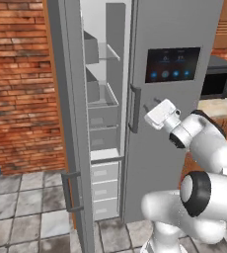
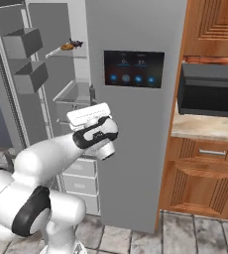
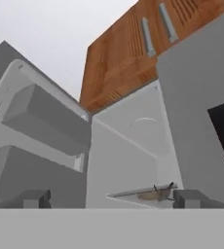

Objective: There's a fish in the fridge that needs to be moved to the freezer for freezing. Pick up the fish from the fridge, place it on any shelf in the freezer, and close the fridge and freezer doors when done.

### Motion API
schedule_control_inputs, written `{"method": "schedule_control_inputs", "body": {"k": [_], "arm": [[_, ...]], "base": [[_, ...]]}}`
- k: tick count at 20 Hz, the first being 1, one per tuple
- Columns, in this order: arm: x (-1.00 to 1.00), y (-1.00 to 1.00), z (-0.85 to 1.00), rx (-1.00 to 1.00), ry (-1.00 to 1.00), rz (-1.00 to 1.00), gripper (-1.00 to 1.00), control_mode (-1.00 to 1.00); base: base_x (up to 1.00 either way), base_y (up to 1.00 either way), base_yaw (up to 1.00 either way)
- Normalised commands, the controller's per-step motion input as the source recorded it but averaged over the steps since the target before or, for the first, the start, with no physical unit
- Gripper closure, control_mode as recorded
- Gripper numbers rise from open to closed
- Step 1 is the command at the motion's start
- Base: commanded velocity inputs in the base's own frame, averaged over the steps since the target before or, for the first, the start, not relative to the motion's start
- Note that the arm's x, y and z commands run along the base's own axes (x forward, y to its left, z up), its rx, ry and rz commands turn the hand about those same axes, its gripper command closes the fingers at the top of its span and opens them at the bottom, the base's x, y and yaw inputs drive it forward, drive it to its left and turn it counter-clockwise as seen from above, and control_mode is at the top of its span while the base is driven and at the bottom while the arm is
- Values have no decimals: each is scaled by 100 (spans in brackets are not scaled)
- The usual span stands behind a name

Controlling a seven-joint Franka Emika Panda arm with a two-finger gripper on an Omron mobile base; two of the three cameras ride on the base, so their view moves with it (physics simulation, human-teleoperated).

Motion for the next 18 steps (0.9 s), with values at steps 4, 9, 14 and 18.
{"method": "schedule_control_inputs", "body": {"k": [4,9,14,18], "arm": [[-21,-8,100,-1,39,-4,-100,-100],[-36,-7,84,-8,54,-3,-100,-100],[-82,-2,19,-1,49,-7,-100,-100],[-85,7,21,0,29,-11,-100,-100]], "base": [[0,0,0],[0,0,0],[0,0,0],[0,0,0]]}}
